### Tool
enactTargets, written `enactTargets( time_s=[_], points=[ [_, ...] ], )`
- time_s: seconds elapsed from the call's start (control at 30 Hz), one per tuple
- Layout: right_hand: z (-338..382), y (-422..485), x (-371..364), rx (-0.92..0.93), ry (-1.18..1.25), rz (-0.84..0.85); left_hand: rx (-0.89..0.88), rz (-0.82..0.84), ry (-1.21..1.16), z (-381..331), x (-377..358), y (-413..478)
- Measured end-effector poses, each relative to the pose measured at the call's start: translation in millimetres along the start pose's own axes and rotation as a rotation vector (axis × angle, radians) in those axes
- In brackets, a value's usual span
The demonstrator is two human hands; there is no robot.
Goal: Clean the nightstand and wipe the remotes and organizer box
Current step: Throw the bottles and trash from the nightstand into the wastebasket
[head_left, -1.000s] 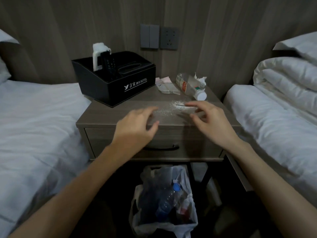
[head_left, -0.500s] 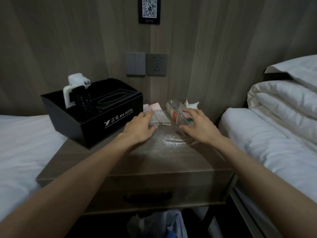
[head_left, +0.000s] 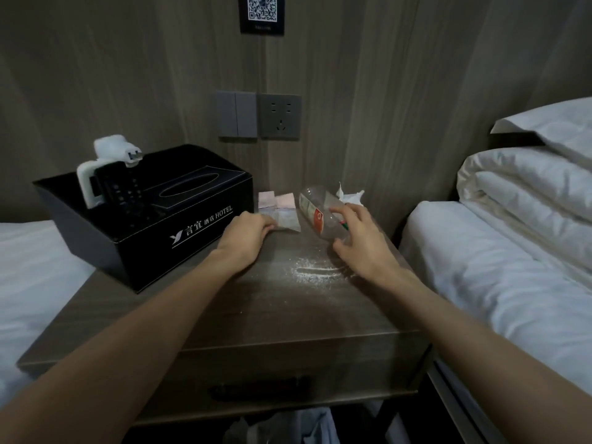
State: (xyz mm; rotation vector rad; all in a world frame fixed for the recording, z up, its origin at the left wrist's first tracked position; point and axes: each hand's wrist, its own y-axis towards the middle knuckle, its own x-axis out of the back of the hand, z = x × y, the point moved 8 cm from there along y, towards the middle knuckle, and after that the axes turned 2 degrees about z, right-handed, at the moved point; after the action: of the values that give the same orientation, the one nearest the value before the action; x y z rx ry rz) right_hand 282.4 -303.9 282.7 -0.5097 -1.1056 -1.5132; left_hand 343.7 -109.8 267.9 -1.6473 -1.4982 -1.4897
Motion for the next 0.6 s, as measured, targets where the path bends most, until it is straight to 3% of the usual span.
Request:
enactTargets(
  time_s=[0.3, 0.6],
  points=[
    [38, -44, 62, 0.088, 0.169, -0.207, 0.027, -0.425, -0.304, -17, 97, -56],
    [84, -134, 113, 0.176, 0.301, -0.34, 0.017, -0.427, -0.783, -48, 152, -172]
  ],
)
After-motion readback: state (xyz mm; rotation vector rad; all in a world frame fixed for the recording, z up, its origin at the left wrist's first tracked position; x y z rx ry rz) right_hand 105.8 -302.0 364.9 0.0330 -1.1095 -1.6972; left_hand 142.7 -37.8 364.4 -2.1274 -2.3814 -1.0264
